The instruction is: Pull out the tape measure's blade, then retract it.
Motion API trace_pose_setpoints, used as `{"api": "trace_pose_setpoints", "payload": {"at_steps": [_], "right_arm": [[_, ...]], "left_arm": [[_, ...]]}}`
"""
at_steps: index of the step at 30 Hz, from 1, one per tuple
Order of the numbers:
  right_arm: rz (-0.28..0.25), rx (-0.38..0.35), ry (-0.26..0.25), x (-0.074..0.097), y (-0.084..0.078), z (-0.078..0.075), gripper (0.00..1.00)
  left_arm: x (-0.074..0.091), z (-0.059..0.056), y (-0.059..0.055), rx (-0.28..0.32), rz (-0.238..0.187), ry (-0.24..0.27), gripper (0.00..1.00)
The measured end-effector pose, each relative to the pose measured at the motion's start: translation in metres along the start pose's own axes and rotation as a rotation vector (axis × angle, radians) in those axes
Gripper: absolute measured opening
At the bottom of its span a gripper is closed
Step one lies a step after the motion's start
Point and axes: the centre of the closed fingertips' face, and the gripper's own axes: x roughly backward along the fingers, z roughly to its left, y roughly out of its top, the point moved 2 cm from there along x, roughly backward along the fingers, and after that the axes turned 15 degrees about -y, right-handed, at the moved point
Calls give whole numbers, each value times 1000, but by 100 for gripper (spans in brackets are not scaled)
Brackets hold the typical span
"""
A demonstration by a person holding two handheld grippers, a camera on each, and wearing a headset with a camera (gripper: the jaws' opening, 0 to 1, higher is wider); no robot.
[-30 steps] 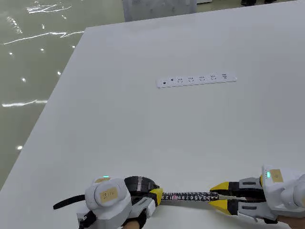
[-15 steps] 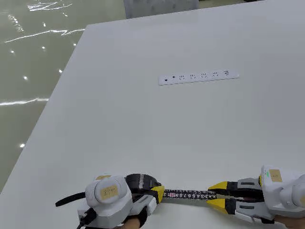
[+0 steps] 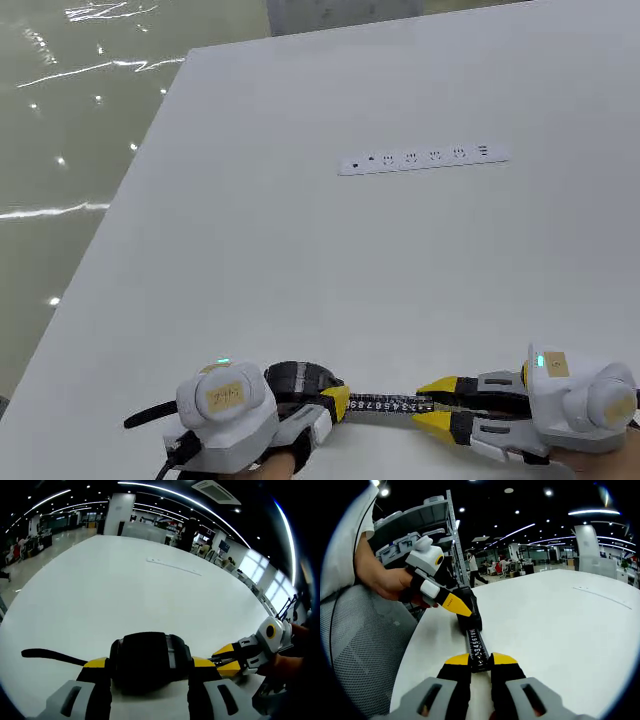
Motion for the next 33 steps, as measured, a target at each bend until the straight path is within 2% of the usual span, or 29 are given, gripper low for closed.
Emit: {"api": "trace_pose_setpoints", "payload": {"at_steps": [9, 16, 28, 33], "right_arm": [[-10, 13, 27, -21, 8, 7, 12], [-10, 12, 42, -31, 10, 11, 12], [-11, 24, 66, -55, 17, 24, 12], [-6, 23, 74, -59, 17, 27, 12]], "left_arm": [[1, 1, 1, 37, -9, -15, 58], [2, 1, 2, 60, -17, -25, 58], [2, 1, 2, 75, -22, -39, 58], [2, 1, 1, 68, -20, -42, 58]]}}
